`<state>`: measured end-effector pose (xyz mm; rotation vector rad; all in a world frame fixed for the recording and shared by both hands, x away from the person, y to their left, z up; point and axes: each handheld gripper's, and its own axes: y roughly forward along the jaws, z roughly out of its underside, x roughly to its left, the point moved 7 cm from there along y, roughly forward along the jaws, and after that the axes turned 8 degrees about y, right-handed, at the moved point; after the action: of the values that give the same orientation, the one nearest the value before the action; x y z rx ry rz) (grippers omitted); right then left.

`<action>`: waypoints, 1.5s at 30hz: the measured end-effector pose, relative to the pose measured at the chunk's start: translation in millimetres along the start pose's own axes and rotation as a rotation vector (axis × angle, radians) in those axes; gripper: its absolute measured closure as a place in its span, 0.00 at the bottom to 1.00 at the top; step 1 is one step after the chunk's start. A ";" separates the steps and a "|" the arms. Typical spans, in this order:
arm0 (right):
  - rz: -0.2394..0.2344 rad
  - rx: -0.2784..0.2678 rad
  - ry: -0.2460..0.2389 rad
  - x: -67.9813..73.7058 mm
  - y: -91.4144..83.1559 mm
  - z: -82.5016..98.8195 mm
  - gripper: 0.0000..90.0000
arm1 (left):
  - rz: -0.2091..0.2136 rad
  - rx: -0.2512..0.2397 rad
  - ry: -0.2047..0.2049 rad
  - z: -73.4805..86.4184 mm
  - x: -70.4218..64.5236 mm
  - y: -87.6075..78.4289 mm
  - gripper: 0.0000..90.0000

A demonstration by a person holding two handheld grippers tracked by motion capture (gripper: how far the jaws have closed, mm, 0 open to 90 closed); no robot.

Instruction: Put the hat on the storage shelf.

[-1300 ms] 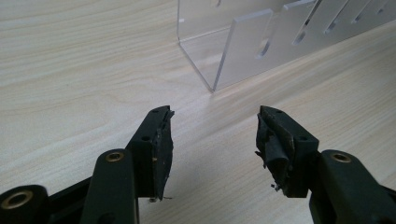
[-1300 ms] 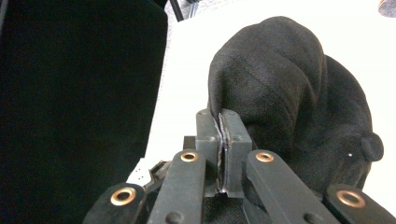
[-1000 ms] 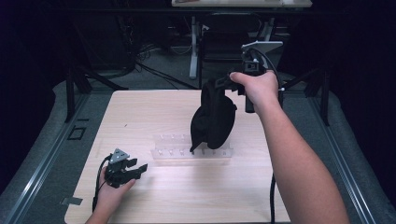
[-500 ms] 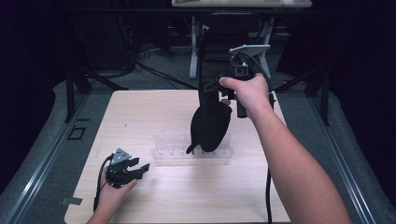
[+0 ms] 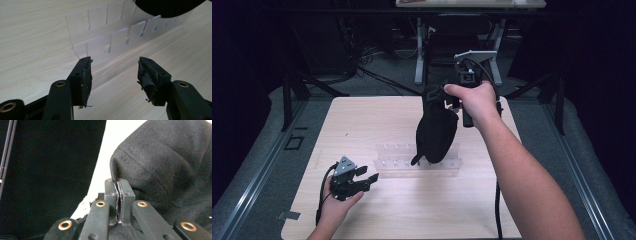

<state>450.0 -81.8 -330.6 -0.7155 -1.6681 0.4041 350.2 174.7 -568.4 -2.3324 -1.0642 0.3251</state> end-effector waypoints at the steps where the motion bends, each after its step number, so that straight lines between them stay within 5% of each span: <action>1: -0.005 -0.010 -0.002 0.5 1.1 -0.6 0.97 | -0.001 -0.003 0.012 -3.8 -2.2 -0.6 0.50; 10: -0.018 0.007 -0.022 7.2 8.0 2.9 0.97 | 0.053 -0.054 0.094 -40.8 -34.7 2.7 0.56; 24: -0.025 0.030 -0.043 13.2 15.4 5.9 0.96 | 0.118 -0.054 0.207 -78.2 -77.4 17.8 0.64; 45: -0.032 0.044 -0.063 20.8 24.7 8.3 0.96 | 0.073 -0.024 0.274 -83.8 -84.8 29.0 0.94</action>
<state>445.8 -48.8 -332.1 -0.6490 -1.7222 0.4431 348.3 63.3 -517.0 -2.3576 -0.8555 0.0169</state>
